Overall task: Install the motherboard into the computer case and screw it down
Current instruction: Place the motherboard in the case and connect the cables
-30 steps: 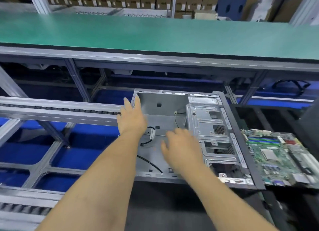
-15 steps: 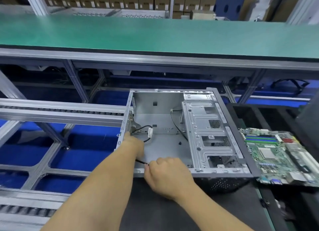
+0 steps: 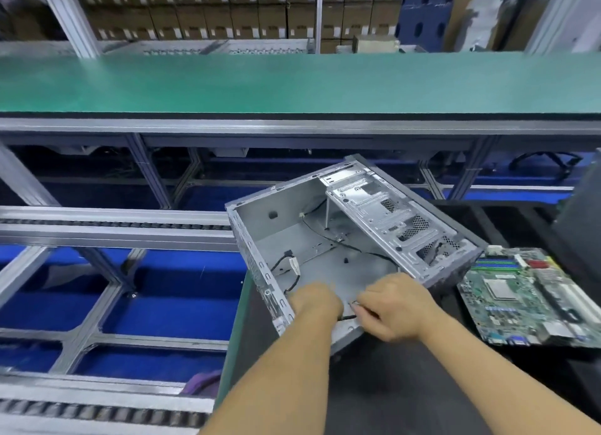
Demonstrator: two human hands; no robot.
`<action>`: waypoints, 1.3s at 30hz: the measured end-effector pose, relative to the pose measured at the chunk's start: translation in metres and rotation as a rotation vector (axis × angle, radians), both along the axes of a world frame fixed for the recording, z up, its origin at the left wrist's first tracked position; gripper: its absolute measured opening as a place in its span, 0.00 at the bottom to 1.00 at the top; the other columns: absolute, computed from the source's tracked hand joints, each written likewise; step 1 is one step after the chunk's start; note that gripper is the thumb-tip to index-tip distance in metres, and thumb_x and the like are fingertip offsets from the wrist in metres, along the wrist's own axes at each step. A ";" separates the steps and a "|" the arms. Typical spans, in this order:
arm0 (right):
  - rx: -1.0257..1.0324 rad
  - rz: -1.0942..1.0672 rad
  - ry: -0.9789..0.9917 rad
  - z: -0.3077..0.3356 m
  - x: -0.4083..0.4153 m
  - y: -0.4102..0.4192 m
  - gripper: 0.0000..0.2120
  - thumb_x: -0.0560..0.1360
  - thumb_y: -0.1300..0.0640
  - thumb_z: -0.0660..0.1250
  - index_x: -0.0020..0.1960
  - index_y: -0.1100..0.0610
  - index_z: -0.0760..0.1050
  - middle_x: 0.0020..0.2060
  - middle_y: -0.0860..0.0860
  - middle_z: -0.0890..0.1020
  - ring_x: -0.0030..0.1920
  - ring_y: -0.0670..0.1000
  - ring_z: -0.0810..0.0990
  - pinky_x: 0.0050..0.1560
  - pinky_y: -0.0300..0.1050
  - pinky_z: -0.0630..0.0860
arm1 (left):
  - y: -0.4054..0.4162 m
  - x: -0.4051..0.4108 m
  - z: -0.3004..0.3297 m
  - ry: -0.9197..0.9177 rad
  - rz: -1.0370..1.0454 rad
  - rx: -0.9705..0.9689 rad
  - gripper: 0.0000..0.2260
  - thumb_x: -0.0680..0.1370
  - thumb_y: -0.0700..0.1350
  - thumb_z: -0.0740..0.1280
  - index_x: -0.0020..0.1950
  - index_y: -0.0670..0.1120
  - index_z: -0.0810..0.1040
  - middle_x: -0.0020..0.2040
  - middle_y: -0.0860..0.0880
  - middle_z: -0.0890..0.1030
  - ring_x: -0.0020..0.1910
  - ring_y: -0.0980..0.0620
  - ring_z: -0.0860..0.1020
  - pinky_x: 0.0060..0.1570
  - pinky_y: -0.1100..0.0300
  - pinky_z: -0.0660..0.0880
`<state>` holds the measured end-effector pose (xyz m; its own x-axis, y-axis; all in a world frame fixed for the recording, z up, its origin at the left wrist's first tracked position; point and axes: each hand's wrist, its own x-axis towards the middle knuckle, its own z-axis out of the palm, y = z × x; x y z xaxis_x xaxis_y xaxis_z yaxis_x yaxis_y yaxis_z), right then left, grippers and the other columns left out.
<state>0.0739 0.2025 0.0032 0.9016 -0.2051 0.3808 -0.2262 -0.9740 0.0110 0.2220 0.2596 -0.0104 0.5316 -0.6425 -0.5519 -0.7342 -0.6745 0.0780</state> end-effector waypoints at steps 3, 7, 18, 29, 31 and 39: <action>0.114 -0.156 -0.068 0.003 -0.017 -0.006 0.19 0.76 0.49 0.58 0.29 0.55 0.71 0.25 0.49 0.74 0.28 0.55 0.73 0.39 0.53 0.77 | -0.013 -0.021 0.007 -0.024 -0.023 -0.194 0.12 0.76 0.44 0.61 0.58 0.49 0.76 0.58 0.48 0.80 0.58 0.46 0.78 0.50 0.56 0.68; 0.301 -0.746 -0.220 -0.002 -0.005 0.020 0.25 0.74 0.53 0.69 0.71 0.51 0.75 0.71 0.58 0.72 0.73 0.62 0.66 0.75 0.67 0.52 | -0.032 0.003 0.030 -0.148 -0.277 -0.388 0.03 0.77 0.46 0.59 0.49 0.49 0.71 0.54 0.45 0.80 0.52 0.43 0.77 0.45 0.54 0.66; 1.164 -1.035 -0.438 0.005 0.007 0.020 0.44 0.80 0.67 0.61 0.83 0.42 0.39 0.79 0.61 0.30 0.78 0.66 0.58 0.71 0.52 0.69 | -0.011 0.081 0.032 -0.336 -0.319 0.046 0.14 0.77 0.50 0.56 0.59 0.53 0.76 0.51 0.52 0.80 0.45 0.46 0.75 0.44 0.55 0.67; 1.081 -0.722 -0.100 0.020 0.007 -0.072 0.47 0.80 0.66 0.60 0.79 0.32 0.35 0.82 0.57 0.43 0.51 0.59 0.82 0.35 0.44 0.77 | 0.001 0.051 0.031 -0.078 -0.169 0.158 0.18 0.78 0.49 0.56 0.66 0.49 0.75 0.65 0.48 0.77 0.58 0.45 0.76 0.55 0.54 0.71; 0.993 -0.694 -0.056 0.027 -0.001 -0.093 0.46 0.79 0.67 0.60 0.81 0.36 0.38 0.81 0.60 0.57 0.49 0.60 0.82 0.34 0.41 0.76 | -0.005 0.022 0.034 0.096 -0.216 0.096 0.19 0.81 0.47 0.54 0.71 0.45 0.71 0.73 0.44 0.70 0.66 0.41 0.72 0.65 0.49 0.68; 0.813 -1.101 -0.088 0.003 -0.004 -0.082 0.34 0.84 0.48 0.60 0.83 0.55 0.46 0.66 0.65 0.77 0.59 0.66 0.79 0.47 0.52 0.70 | -0.023 -0.002 0.023 0.200 -0.192 -0.365 0.13 0.81 0.50 0.54 0.46 0.45 0.72 0.52 0.43 0.79 0.48 0.42 0.76 0.46 0.54 0.70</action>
